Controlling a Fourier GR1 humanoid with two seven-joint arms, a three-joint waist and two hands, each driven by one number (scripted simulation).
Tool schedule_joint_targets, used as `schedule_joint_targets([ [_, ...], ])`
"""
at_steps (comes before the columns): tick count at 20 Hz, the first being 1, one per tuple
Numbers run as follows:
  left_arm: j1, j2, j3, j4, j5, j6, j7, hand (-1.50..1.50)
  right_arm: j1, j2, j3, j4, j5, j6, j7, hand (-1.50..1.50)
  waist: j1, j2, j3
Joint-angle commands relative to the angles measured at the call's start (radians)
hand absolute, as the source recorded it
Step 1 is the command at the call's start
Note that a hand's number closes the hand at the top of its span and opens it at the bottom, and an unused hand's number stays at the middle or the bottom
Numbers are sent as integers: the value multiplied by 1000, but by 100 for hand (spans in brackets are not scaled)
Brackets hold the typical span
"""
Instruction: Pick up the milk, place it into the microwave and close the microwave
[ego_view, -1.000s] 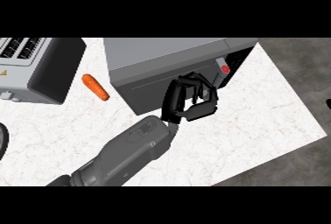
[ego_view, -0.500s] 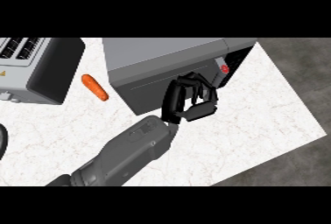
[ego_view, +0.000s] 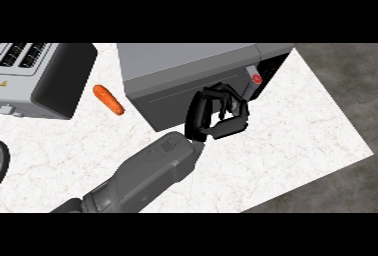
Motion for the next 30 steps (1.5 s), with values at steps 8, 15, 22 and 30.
schedule_joint_targets([
  [8, -76, 0, 28, 101, 45, -13, -1, 150, -9, -37, -9, 7, -69, 21, 27, -150, -23, 18, 0],
  [15, -89, 0, 28, 104, 73, -13, -5, 150, -33, -70, -34, 16, -99, 32, 37, -150, -21, 17, 0],
  [22, -96, 0, -59, 168, 38, 12, 17, 150, -47, -74, -16, 17, -154, 65, 36, -150, -11, 14, 5],
  [30, -78, 0, -62, 213, 85, 72, 66, 150, -38, -98, -24, -5, -203, 83, 48, -150, 10, 5, 2],
])
